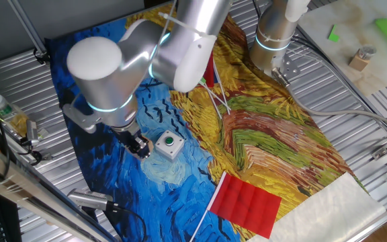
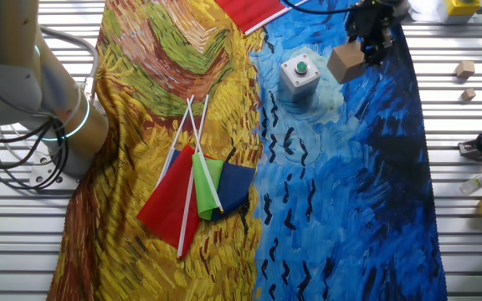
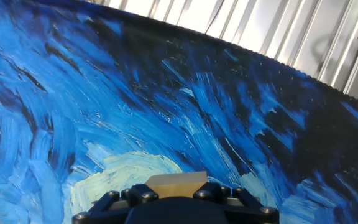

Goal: Pick up the small block on the left and move it to the right

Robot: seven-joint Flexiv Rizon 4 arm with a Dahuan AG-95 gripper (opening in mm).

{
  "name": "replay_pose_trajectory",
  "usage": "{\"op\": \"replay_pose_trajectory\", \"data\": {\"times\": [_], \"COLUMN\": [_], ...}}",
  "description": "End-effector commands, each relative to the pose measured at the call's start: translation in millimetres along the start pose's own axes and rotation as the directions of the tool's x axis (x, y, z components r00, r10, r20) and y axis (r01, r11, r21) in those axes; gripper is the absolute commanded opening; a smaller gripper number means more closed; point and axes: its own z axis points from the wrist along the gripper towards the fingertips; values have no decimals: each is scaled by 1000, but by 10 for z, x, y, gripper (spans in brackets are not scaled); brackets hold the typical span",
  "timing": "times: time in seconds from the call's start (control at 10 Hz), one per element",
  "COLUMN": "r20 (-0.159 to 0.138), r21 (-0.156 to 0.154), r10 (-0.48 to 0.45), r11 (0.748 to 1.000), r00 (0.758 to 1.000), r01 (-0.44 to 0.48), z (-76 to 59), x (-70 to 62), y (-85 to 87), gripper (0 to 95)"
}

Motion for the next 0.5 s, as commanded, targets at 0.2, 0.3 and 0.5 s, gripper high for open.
{"op": "replay_pose_trajectory", "data": {"times": [0.2, 0.3, 0.5], "r20": [-4, -4, -2], "r21": [-13, -16, -26], "r10": [14, 16, 13], "r11": [1000, 1000, 1000], "r00": [1000, 1000, 1000], "r01": [-14, -16, -13], "z": [2, 4, -33], "x": [-18, -22, -59], "y": [3, 6, 54], "gripper": [0, 0, 0]}}
